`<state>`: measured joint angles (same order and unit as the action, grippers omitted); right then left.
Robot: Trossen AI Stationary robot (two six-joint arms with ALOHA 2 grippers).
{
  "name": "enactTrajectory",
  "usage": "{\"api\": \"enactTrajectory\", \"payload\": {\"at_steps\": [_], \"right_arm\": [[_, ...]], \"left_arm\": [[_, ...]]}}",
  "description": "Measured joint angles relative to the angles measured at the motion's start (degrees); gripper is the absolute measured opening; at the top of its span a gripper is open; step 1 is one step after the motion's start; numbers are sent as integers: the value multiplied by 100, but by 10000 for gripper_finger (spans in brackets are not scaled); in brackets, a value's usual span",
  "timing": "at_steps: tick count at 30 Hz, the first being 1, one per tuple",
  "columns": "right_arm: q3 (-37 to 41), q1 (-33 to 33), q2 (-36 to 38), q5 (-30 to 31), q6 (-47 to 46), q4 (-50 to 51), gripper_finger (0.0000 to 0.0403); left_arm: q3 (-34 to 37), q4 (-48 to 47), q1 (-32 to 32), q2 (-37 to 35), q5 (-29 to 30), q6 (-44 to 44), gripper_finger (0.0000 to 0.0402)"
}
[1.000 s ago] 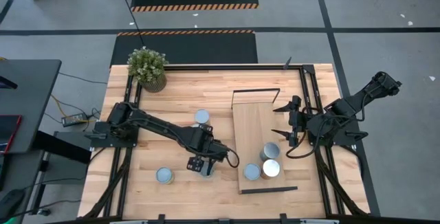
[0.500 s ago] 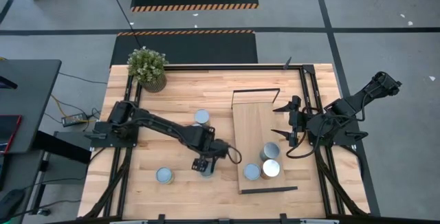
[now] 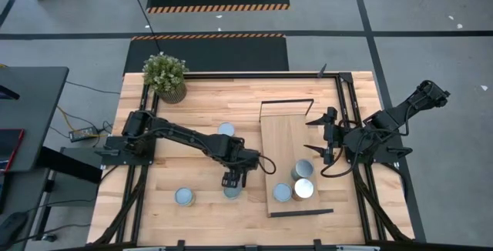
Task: Pick and place cans onto a shelf
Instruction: Put the canned peaches on the shelf
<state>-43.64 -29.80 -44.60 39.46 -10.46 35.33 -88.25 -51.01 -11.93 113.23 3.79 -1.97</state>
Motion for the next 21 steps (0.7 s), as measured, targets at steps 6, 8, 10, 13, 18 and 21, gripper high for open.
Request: {"api": "enactTrajectory", "payload": {"at_steps": [6, 8, 10, 13, 18, 21], "right_arm": [[0, 0, 0, -1, -96, 33, 357], [0, 0, -2, -2, -163, 65, 357], [0, 0, -2, -4, -216, 73, 357], [0, 0, -2, -4, -286, 76, 357], [2, 0, -2, -4, -358, 72, 357], [2, 0, -2, -2, -439, 71, 357]], "left_arm": [[-35, 44, 89, -115, 6, 116, 310], [-148, 51, 122, -171, 19, 121, 310], [-283, -35, 134, -227, 26, 128, 309], [-543, -172, 156, -240, 33, 221, 309], [-875, -234, 154, -240, 59, 223, 311], [-1050, -172, 154, -240, -65, 107, 312]]}}
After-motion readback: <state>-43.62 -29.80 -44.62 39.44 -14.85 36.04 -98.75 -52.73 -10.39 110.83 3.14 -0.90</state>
